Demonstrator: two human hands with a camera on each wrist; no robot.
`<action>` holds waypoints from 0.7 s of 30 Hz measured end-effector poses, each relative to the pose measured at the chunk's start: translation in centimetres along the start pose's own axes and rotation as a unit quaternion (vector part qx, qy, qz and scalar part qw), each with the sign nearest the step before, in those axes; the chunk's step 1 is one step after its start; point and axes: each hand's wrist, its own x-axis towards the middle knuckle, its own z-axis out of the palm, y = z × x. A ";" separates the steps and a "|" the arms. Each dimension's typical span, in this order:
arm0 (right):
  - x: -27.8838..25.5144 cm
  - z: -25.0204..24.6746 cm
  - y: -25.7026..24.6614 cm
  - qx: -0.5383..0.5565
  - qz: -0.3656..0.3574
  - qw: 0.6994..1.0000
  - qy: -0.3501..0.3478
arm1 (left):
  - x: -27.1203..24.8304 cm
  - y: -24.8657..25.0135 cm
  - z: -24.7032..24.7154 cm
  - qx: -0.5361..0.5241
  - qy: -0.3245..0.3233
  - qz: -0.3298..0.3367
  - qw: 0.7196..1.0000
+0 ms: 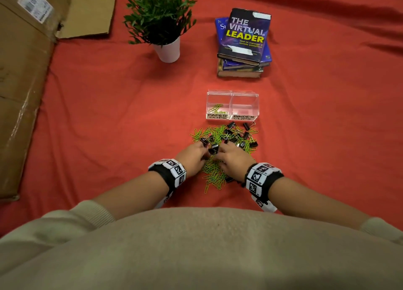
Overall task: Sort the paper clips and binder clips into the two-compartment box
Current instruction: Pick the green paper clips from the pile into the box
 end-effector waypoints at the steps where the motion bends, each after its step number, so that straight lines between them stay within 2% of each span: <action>1: -0.1 -0.1 0.4 -0.007 0.020 1.000 0.000 | 0.0 -0.2 0.0 -0.004 0.011 -0.004 1.000; 5: -0.7 -0.8 2.1 -0.016 0.093 0.995 0.037 | -0.2 -1.2 -0.1 -0.007 0.065 -0.027 0.997; 8: -0.9 -0.8 1.5 -0.009 0.041 0.997 0.065 | -0.6 -1.2 0.1 -0.005 0.080 -0.012 0.997; 12: -0.5 1.0 -0.5 -0.005 -0.051 0.998 -0.037 | -1.0 -0.4 1.1 0.010 0.025 0.040 0.999; 15: -0.4 1.8 -0.7 -0.053 -0.041 0.994 -0.087 | -1.1 -0.4 1.6 -0.001 0.006 0.030 1.000; 21: -0.8 1.9 0.0 -0.069 -0.061 0.994 -0.062 | -1.5 -0.4 1.6 0.043 -0.005 0.022 0.999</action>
